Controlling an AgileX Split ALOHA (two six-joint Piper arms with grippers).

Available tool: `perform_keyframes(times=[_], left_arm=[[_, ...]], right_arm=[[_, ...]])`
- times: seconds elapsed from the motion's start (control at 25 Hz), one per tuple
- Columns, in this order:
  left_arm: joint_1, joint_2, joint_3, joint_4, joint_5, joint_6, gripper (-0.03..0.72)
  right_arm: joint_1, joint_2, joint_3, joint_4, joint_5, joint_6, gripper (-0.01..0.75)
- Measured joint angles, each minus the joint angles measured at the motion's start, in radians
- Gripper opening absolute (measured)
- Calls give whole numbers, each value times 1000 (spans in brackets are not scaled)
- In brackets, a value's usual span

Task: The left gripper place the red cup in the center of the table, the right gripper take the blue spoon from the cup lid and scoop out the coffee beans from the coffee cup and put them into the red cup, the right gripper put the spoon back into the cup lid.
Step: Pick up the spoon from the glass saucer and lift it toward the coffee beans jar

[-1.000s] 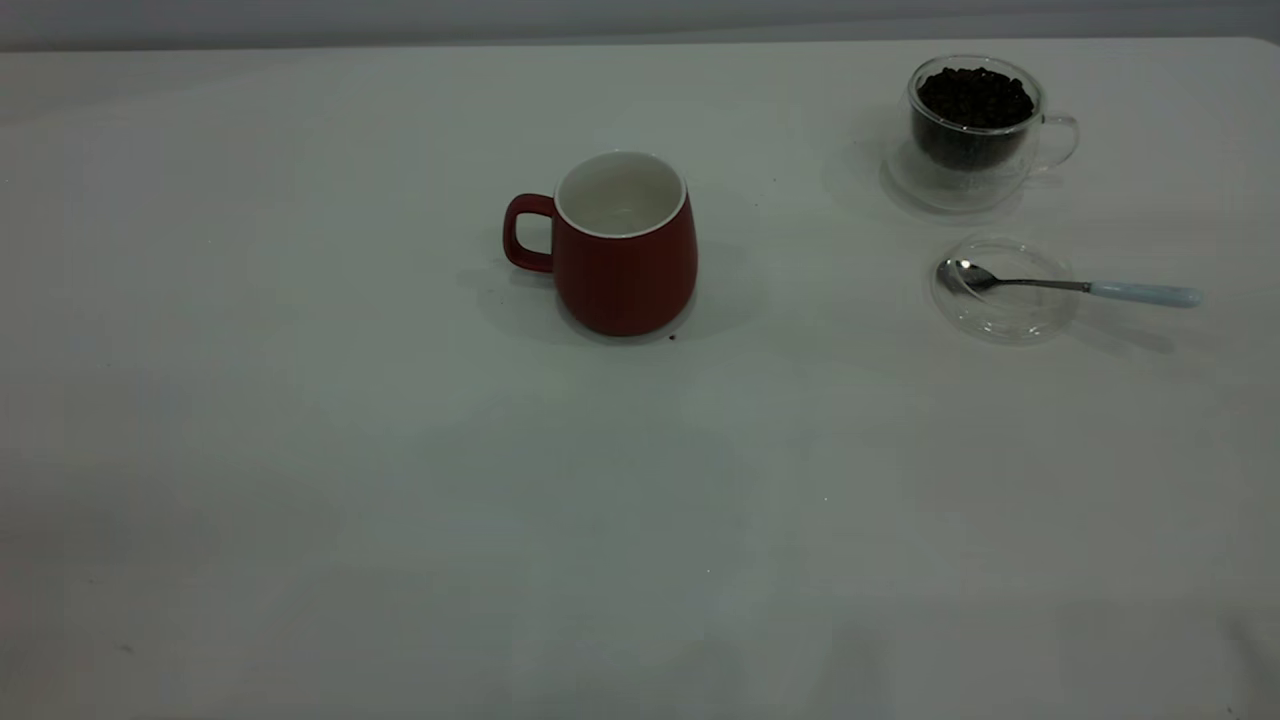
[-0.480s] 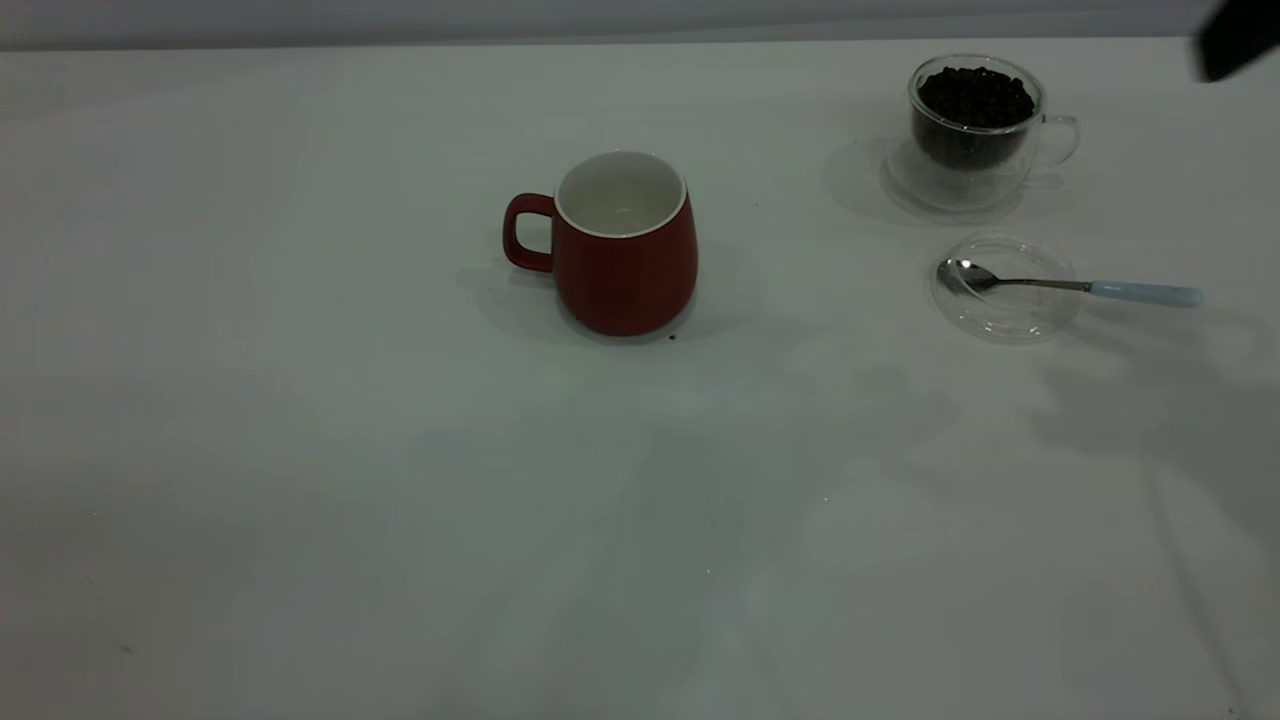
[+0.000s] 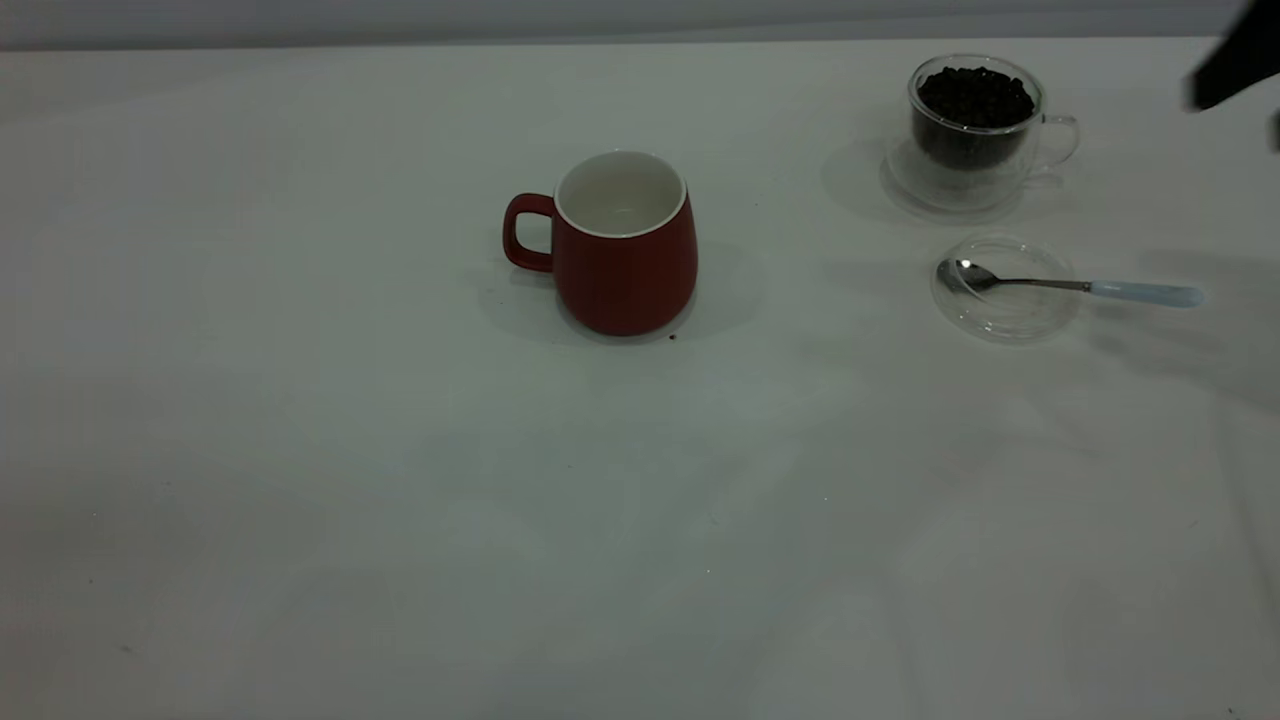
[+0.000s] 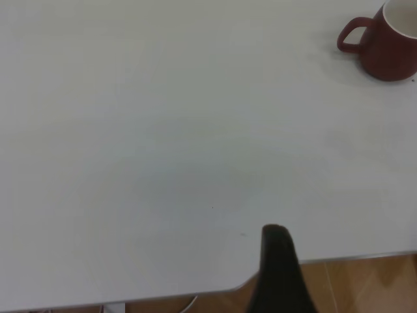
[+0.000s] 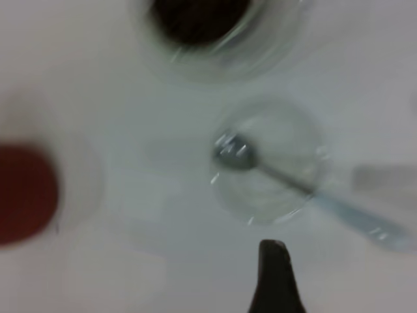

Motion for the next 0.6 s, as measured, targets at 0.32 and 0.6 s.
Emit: perform_keyframes(times=[0.32,0.6], left_arm=[[0,0,0,0,0,0,587],[0,0,0,0,0,0,587]], right_arm=[[-197,90,-2,146,81,-148,582],[-226,210,-3,342,186,-335,582]])
